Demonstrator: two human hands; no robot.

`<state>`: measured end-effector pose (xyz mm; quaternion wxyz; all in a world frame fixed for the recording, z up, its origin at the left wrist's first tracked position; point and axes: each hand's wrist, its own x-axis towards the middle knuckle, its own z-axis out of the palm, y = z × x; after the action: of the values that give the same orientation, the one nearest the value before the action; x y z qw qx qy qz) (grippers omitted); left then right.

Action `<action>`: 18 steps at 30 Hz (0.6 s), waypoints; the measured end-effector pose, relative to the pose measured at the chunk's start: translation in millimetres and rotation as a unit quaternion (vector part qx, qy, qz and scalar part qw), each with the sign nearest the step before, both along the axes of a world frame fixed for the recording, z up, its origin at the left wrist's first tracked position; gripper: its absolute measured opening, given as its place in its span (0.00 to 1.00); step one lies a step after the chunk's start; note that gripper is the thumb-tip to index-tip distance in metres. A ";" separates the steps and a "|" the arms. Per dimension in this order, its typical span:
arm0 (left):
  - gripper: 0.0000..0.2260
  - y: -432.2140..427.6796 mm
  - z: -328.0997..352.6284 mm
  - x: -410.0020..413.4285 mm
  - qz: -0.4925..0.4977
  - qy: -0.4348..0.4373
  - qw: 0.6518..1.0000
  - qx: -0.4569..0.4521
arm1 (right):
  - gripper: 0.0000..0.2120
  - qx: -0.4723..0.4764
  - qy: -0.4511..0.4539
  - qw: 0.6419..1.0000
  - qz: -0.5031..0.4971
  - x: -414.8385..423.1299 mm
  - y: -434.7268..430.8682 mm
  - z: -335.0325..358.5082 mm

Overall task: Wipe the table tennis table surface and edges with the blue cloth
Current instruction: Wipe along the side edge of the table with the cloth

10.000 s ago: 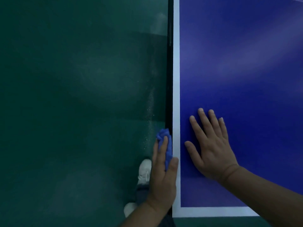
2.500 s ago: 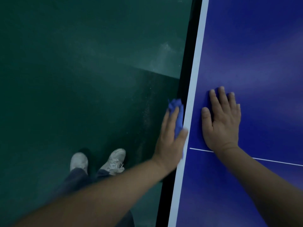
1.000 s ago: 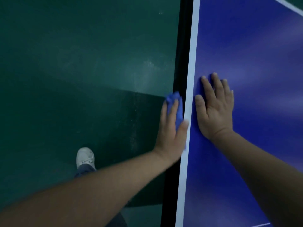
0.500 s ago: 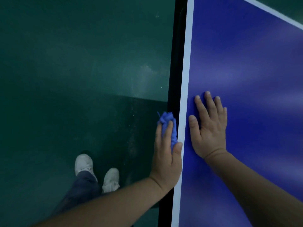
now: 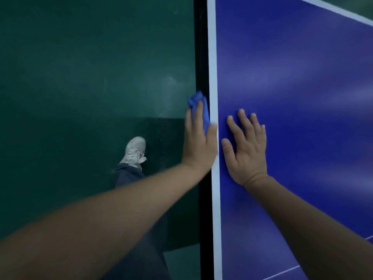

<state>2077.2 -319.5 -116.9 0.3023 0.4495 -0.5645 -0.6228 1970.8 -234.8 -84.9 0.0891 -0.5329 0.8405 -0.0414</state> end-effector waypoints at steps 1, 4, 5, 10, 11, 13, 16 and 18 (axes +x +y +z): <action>0.27 20.8 0.4 11.8 -0.012 -0.005 1.000 -0.010 | 0.27 0.003 -0.005 1.000 0.001 -0.6 0.0 0.6; 0.27 43.7 -0.9 23.6 -0.032 -0.009 0.999 0.008 | 0.28 0.013 -0.020 1.000 -0.005 0.4 -0.8 1.5; 0.26 37.6 -1.5 19.8 -0.038 -0.009 0.999 0.017 | 0.27 0.012 -0.021 1.000 -0.009 0.7 -2.5 1.9; 0.27 -47.2 -6.0 -23.9 -0.023 -0.005 1.000 0.004 | 0.24 -0.028 -0.028 0.998 0.039 -34.1 -61.0 9.3; 0.27 -71.0 -8.5 -35.7 -0.018 -0.006 1.000 0.001 | 0.24 -0.033 -0.022 0.998 0.053 -46.7 -85.2 10.3; 0.26 -123.2 -10.1 -60.3 -0.007 -0.012 1.000 0.014 | 0.25 -0.028 -0.011 0.998 0.063 -72.2 -138.4 10.8; 0.26 -182.2 -5.6 -86.4 0.018 -0.011 0.999 0.045 | 0.28 0.005 -0.014 0.999 0.038 -110.7 -214.8 9.9; 0.26 -186.5 -3.4 -87.1 0.026 0.001 0.999 0.040 | 0.27 0.034 -0.015 0.999 0.027 -127.4 -251.0 6.0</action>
<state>1990.1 -506.0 -120.3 0.3003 0.4752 -0.5273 -0.6372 1843.4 -485.8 -78.9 0.1208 -0.5517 0.8251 -0.0179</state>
